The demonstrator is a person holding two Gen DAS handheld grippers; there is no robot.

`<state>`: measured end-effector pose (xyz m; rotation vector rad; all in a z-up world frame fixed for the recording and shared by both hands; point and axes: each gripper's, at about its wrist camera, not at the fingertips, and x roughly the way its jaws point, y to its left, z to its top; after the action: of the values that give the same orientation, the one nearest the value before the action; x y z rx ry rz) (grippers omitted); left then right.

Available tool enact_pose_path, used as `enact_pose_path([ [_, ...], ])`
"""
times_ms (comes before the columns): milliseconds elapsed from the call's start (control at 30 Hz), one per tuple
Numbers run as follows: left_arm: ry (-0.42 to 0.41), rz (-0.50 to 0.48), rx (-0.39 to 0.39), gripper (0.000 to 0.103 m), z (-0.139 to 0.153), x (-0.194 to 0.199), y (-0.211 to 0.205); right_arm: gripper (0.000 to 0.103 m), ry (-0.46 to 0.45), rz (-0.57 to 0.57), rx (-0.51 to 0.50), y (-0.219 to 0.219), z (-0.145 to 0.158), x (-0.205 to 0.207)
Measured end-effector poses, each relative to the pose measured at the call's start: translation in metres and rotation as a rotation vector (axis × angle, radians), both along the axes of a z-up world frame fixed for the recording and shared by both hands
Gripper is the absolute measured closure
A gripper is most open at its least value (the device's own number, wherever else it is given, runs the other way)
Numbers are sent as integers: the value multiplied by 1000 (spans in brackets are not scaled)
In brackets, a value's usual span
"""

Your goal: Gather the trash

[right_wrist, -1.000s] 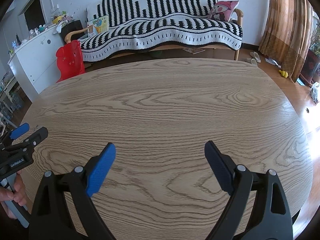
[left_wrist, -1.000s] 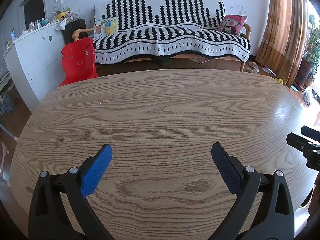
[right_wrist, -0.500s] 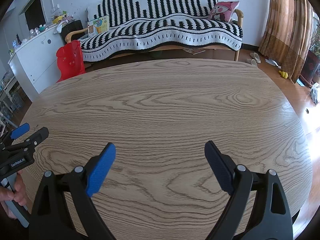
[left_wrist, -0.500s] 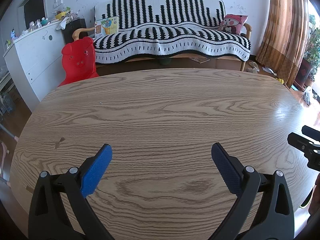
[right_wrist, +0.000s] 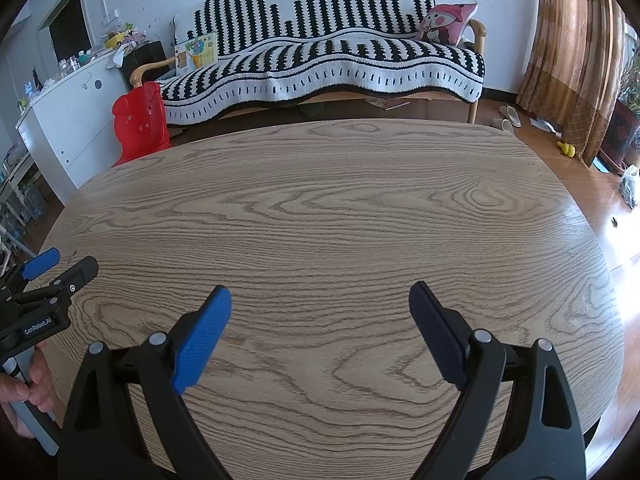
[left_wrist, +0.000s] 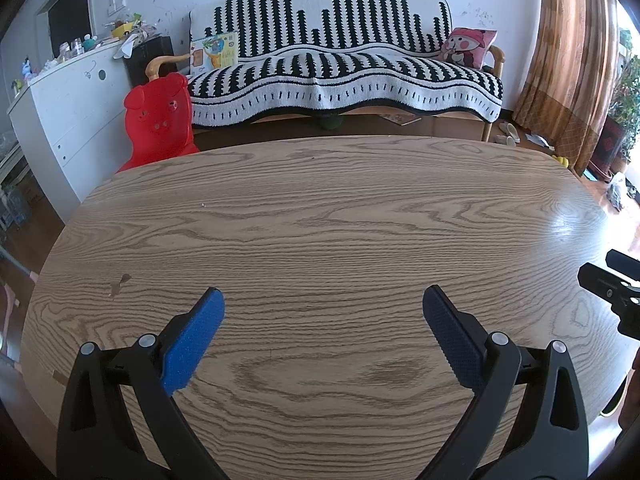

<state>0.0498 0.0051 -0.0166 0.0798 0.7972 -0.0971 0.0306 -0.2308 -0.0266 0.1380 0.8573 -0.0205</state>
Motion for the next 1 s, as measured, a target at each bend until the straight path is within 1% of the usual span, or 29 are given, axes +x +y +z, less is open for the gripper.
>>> enact_pose_path([
  [333,6,7,6,7,-6,-5,9,16,0,-1,0,0,-1,0],
  [633,13,5,14,7,-5,-5,11,16,0,-1,0,1,-1,1],
  [900,-8,-12,18,7,-2,-9,8,16,-1,-1,0,1,-2,0],
  [1000,3,-12,16,7,-3,-8,9,16,-1,-1,-1,1,-2,0],
])
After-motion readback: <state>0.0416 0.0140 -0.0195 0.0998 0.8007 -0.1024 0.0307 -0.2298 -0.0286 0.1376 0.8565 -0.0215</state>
